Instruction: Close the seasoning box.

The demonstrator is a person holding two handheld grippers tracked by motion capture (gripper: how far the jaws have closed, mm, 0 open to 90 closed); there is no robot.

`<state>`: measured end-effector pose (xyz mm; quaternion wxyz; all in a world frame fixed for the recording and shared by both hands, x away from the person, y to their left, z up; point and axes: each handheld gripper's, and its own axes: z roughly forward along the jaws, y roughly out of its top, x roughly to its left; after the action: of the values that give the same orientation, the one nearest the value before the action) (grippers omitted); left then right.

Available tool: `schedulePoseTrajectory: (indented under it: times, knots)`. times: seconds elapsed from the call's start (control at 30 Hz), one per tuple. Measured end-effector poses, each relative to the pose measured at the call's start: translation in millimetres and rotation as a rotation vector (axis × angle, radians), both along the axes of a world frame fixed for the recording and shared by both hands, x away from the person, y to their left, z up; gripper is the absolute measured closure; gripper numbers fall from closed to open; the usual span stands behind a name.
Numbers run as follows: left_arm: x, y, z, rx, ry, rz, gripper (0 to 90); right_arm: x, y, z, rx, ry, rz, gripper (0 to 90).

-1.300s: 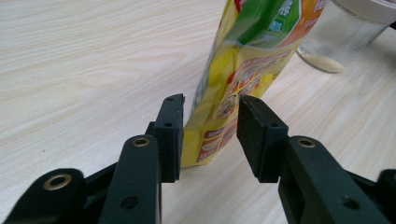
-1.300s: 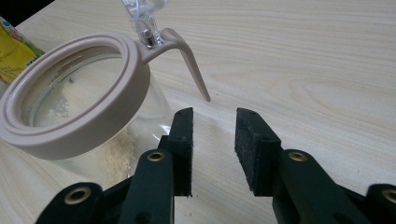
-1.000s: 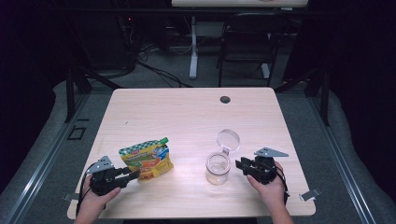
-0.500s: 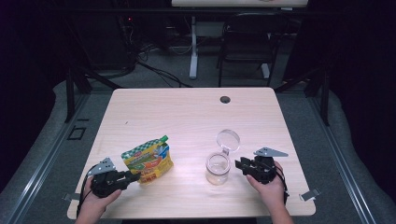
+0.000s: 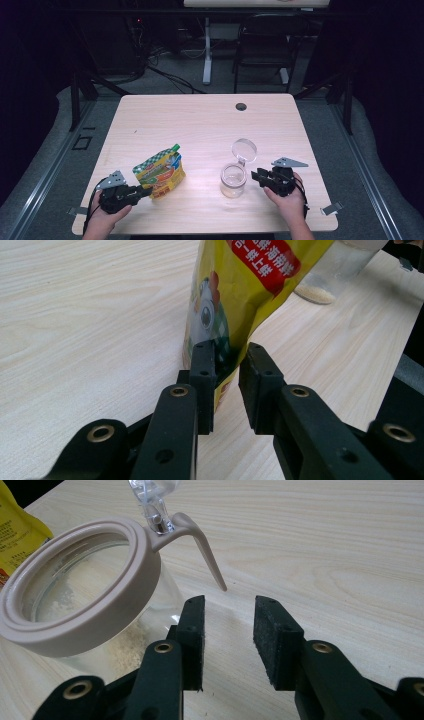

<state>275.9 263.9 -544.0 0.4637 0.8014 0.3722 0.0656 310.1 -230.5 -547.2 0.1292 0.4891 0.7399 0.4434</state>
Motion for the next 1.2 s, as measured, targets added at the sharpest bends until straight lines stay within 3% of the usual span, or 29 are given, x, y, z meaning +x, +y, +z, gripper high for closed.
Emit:
schedulePoseTrajectory:
  times: [0.33, 0.6, 0.9, 1.2]
  knots:
    - [1.3, -1.8, -1.8, -0.007, -0.002, 0.004, 73.5, -0.4, -0.1, -0.1, -0.006, 0.002, 0.003, 65.2]
    - [5.8, -4.0, -5.5, -0.022, 0.021, 0.003, 65.5, -1.9, -1.1, -0.3, -0.007, 0.001, -0.004, 64.9]
    - [15.4, -8.5, -14.8, -0.007, 0.037, 0.014, 51.5, -5.7, -4.4, -0.9, -0.005, 0.000, -0.009, 64.4]
    - [23.0, -16.8, -19.8, 0.007, 0.043, 0.001, 47.4, -10.0, -9.0, -1.5, -0.008, -0.001, -0.017, 64.1]
